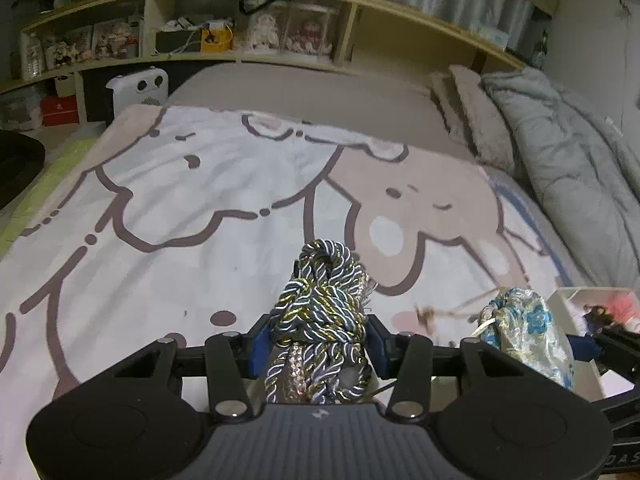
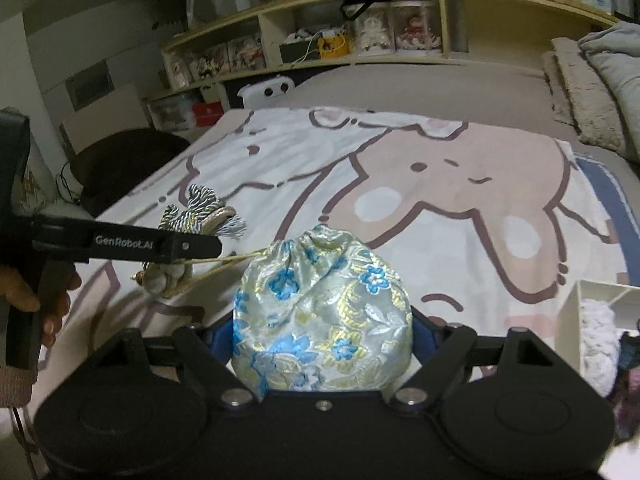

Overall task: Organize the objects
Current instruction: 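Grasp the striped cord with left tool while right tool grasps the blue floral pouch, then carry the striped cord and floral pouch over the white box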

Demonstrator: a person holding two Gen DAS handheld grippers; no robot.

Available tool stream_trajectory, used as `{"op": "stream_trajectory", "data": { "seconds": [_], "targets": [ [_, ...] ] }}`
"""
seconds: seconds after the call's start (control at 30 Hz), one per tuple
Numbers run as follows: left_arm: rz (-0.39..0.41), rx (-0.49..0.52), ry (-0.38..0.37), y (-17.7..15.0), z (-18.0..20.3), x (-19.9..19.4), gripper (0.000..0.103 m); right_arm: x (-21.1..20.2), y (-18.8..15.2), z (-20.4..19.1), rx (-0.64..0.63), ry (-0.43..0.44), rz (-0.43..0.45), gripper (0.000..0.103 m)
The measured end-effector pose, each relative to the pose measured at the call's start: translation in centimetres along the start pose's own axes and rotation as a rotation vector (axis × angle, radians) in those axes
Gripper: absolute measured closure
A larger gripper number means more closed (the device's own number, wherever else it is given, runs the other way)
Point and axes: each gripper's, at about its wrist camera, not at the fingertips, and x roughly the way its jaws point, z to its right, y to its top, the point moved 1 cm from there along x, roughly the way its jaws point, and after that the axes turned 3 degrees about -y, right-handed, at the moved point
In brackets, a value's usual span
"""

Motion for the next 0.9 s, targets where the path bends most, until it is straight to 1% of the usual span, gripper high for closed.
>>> {"op": "stream_trajectory", "data": {
  "seconds": [0.07,0.17,0.3,0.5,0.63,0.73,0.9],
  "targets": [
    [0.023,-0.024,0.002,0.2,0.0,-1.1,0.054,-0.9,0.0,-0.3,-0.008,-0.002,0.012,0.02],
    [0.067,-0.051,0.02,0.5,0.0,-2.6,0.054,-2.3,-0.4,-1.0,-0.025,0.026,0.009,0.021],
    [0.107,-0.108,0.009,0.8,-0.1,-3.9,0.054,-3.9,-1.4,-2.4,-0.058,0.054,0.002,0.022],
    [0.094,-0.106,0.03,0.3,0.2,-3.7,0.054,-6.6,-2.0,-4.1,-0.061,0.111,0.025,0.022],
    [0.074,-0.134,0.04,-0.2,-0.3,-3.2,0.054,-8.1,-2.2,-4.7,-0.048,0.144,0.031,0.022],
    [0.08,-0.134,0.038,-0.3,-0.3,-3.6,0.054,-8.7,-2.6,-4.6,-0.04,0.135,0.021,0.022],
    [0.091,-0.096,0.03,-0.3,0.9,-4.9,0.054,-9.3,-2.2,-3.3,0.014,0.078,0.028,0.022]
  ]
}}
